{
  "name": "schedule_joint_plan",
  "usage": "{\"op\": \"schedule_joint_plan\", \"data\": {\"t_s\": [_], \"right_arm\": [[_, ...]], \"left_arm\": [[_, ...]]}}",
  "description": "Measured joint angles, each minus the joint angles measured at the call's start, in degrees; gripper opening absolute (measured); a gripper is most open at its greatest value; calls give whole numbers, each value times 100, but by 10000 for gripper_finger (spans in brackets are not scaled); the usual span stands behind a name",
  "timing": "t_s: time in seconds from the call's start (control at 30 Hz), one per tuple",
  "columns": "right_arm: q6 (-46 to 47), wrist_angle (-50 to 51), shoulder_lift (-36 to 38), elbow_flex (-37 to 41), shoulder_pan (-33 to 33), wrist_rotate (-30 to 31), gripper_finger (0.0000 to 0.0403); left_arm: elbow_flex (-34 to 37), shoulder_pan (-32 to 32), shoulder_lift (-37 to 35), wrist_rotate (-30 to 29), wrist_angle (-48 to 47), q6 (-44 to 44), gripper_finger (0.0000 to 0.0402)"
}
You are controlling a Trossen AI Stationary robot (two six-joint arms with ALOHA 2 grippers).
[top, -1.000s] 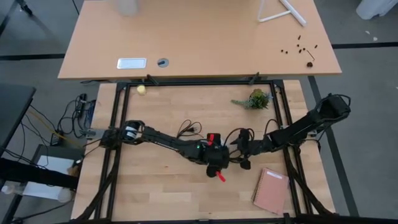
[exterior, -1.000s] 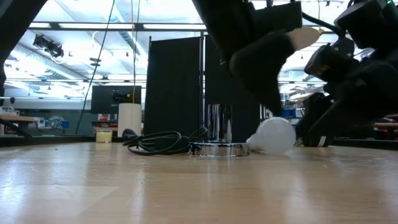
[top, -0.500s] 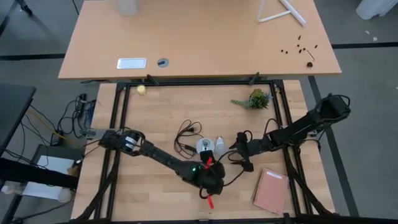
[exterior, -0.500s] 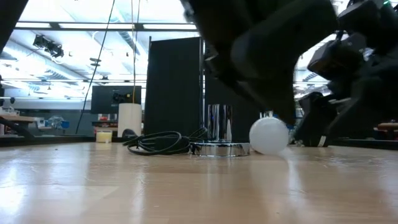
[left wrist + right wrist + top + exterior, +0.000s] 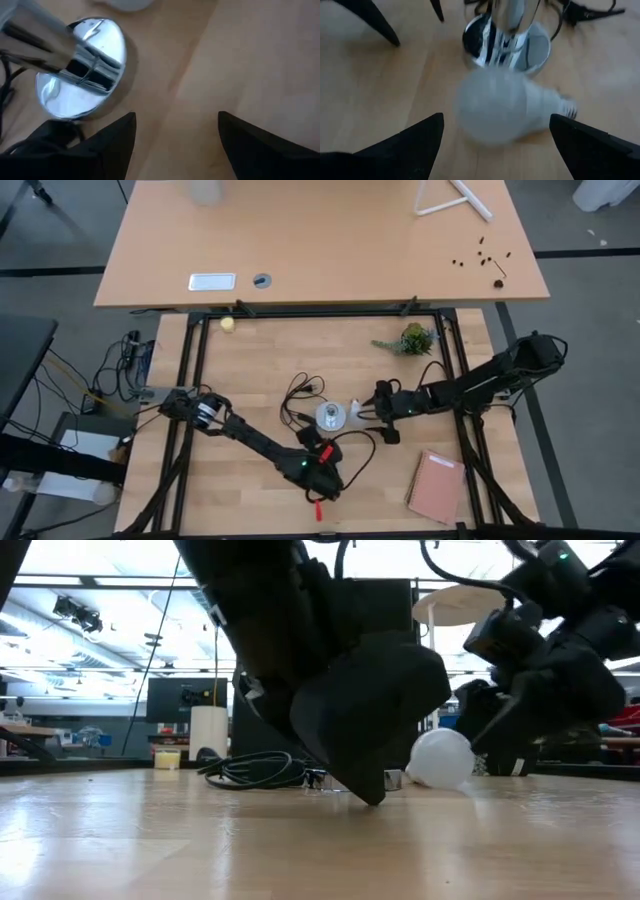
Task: Screw lightbulb
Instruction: Insert the white lightbulb into the metallic lamp
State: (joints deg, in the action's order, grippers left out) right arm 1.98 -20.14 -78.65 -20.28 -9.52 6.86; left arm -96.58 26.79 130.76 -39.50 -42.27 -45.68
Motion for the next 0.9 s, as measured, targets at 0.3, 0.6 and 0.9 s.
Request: {"op": "schedule_joint_plan", "data": {"t_s": [0.3, 0.6, 0.9], "right_arm": [[-34, 172, 0, -130, 73, -704, 372], [430, 177, 0, -130, -534, -666, 372], [807, -380, -325, -130, -1056, -645, 372]], "left_arm": [[525, -165, -24, -437, 397, 277, 282], [667, -428, 3, -926, 550, 814, 282], [676, -582, 18, -1464, 521, 1260, 282]]}}
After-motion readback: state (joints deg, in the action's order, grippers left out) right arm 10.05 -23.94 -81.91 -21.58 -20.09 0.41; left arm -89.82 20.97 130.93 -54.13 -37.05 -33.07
